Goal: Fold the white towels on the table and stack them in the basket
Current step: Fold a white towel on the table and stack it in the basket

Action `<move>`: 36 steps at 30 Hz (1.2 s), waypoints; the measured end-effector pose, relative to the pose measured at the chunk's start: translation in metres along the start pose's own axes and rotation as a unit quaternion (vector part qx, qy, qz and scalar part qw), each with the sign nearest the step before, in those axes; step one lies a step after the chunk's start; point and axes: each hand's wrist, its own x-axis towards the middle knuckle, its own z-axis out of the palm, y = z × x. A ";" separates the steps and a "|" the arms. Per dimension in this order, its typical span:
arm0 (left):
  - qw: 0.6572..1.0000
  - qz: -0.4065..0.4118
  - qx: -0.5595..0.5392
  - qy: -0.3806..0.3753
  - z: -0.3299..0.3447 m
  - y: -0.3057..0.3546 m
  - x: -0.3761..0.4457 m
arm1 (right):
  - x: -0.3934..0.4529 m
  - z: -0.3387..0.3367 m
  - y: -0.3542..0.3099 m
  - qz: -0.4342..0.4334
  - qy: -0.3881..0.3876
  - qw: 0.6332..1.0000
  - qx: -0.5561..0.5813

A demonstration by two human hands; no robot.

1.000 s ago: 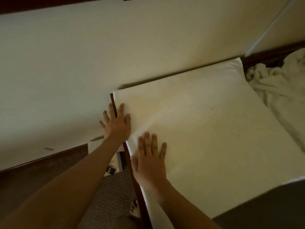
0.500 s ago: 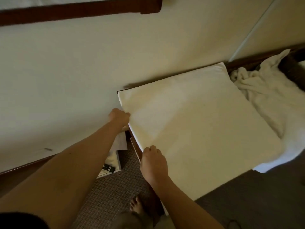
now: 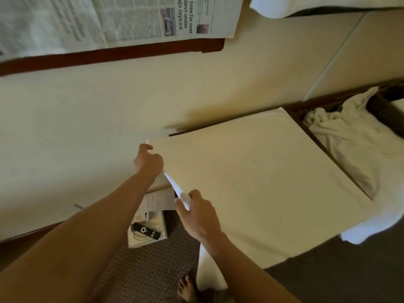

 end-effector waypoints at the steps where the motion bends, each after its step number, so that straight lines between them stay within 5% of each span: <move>1: 1.000 0.020 0.000 0.001 -0.002 0.008 -0.002 | 0.003 -0.005 -0.003 -0.010 -0.007 1.000 0.006; 10: 0.991 0.126 -0.011 -0.050 0.028 0.083 -0.031 | 0.018 -0.074 0.015 0.047 0.077 0.988 0.129; 23: 0.939 0.306 0.073 -0.140 0.164 0.192 -0.093 | 0.034 -0.206 0.110 0.111 0.198 0.937 0.266; 31: 0.921 0.331 0.093 -0.184 0.305 0.255 -0.113 | 0.090 -0.310 0.213 0.152 0.238 0.923 0.261; 36: 0.904 0.304 0.137 -0.266 0.419 0.269 -0.114 | 0.147 -0.341 0.308 0.217 0.192 0.934 0.209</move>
